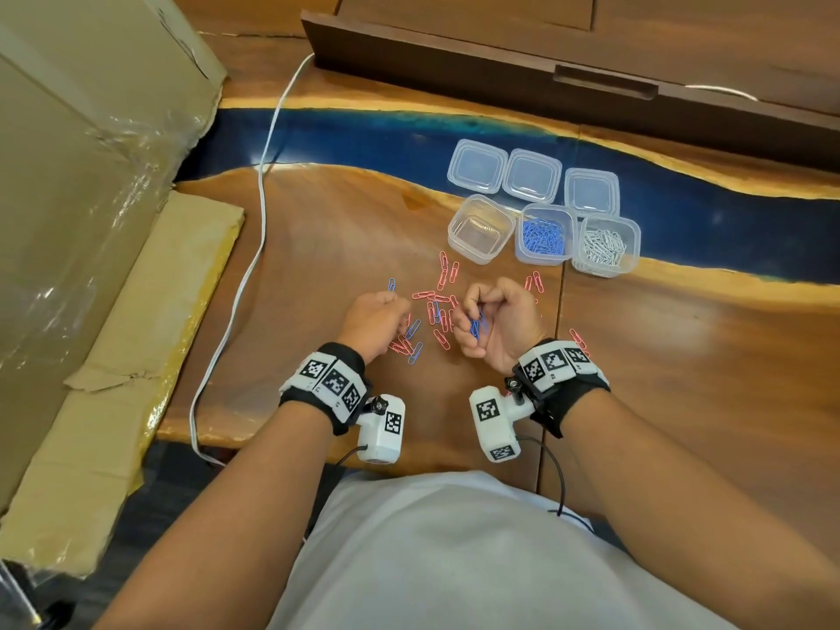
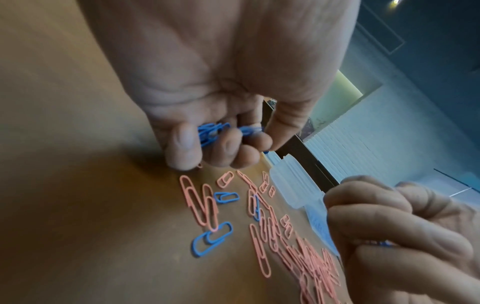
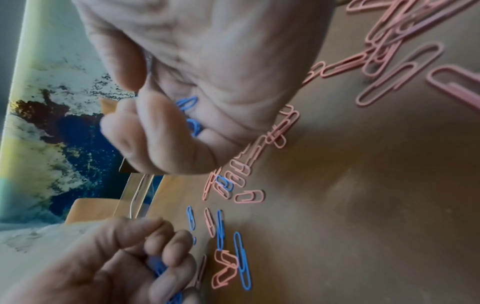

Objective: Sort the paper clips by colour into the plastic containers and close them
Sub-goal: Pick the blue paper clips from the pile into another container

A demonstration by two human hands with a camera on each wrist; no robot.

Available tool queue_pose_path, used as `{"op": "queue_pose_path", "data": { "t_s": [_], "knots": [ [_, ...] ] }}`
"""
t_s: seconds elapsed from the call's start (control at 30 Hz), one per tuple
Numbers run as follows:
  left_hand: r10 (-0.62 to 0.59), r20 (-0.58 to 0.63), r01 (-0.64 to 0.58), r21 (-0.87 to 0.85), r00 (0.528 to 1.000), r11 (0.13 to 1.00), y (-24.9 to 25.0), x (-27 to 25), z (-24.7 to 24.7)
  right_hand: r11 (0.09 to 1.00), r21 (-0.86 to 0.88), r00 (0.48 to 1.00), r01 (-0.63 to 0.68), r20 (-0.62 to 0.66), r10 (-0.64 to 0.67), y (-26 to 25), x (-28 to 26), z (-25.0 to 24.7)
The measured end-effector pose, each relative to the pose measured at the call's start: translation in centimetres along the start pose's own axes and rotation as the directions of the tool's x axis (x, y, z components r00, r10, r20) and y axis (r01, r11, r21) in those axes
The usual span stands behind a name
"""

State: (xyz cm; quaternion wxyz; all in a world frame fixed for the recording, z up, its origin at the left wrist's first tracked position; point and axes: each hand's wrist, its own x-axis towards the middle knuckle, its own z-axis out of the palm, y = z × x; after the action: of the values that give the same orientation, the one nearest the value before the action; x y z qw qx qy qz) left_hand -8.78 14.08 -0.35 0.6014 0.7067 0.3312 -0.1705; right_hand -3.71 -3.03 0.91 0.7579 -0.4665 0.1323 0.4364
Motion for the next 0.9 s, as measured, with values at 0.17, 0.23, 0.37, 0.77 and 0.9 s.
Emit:
{"op": "queue_pose_path", "data": {
  "t_s": [0.17, 0.23, 0.37, 0.77, 0.9],
  "knots": [
    [0.160, 0.025, -0.157, 0.398, 0.987, 0.904, 0.0, 0.4, 0.6, 0.899, -0.431, 0.958, -0.071, -0.281, -0.059, 0.2, 1.1, 0.0],
    [0.233, 0.059, -0.218, 0.621, 0.971, 0.753, -0.3, 0.3, 0.6, 0.742, -0.662, 0.915, -0.101, -0.355, -0.192, 0.6, 1.6, 0.1],
    [0.234, 0.074, -0.217, 0.707, 0.969, 0.673, -0.9, 0.7, 0.6, 0.502, -0.862, 0.894, -0.074, -0.280, -0.349, 1.3, 2.6, 0.0],
    [0.306, -0.092, -0.191, 0.606, 0.948, 0.772, -2.9, 0.1, -2.8, 0.206, -0.956, 0.890, -0.210, -0.274, -0.364, 2.3, 4.8, 1.6],
    [0.323, -0.022, -0.237, 0.632, 0.946, 0.738, -3.0, 0.2, -2.8, 0.137, -0.970, 0.924, -0.203, -0.236, -0.300, 1.9, 4.9, 2.1]
  ]
}}
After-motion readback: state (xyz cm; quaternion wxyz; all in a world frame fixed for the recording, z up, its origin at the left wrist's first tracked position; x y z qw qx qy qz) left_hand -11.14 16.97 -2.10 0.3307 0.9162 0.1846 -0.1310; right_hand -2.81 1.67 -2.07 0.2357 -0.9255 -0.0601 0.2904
